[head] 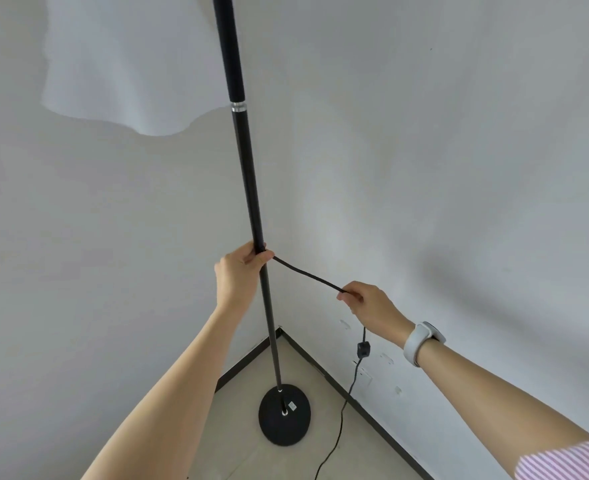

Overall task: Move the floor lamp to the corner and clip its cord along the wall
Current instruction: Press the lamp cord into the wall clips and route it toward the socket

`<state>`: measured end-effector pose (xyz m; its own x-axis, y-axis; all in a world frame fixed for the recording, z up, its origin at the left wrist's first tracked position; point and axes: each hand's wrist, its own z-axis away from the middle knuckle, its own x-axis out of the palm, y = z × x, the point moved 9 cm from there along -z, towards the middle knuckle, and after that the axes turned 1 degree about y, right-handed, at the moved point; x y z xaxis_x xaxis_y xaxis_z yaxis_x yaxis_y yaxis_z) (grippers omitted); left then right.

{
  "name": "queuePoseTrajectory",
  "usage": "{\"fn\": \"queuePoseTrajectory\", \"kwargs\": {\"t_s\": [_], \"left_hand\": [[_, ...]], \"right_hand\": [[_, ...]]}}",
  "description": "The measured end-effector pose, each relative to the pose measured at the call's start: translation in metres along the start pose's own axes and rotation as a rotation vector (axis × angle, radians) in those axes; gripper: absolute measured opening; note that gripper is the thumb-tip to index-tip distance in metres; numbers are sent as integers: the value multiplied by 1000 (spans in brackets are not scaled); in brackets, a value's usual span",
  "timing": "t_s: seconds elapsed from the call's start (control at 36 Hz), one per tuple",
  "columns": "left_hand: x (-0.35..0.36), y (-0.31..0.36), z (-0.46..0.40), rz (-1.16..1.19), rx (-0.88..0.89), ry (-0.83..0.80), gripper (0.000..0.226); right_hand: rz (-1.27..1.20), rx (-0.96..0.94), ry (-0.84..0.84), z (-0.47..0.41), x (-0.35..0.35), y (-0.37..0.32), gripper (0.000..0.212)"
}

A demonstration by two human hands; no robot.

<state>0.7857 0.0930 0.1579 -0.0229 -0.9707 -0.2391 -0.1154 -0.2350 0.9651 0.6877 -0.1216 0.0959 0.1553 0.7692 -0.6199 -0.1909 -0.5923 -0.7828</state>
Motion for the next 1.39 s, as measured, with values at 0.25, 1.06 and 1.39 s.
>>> {"fn": "queuePoseTrajectory", "kwargs": {"t_s": [0.25, 1.06, 1.39], "left_hand": [[-3, -16, 44, 8, -104, 121, 50], [32, -33, 126, -330, -157, -80, 41], [135, 45, 247, -699, 1111, -492, 15]], "right_hand": [[-168, -102, 126, 18, -16, -27, 18], [-221, 180, 265, 170, -43, 73, 26], [-266, 242, 163, 244, -47, 52, 58]]}}
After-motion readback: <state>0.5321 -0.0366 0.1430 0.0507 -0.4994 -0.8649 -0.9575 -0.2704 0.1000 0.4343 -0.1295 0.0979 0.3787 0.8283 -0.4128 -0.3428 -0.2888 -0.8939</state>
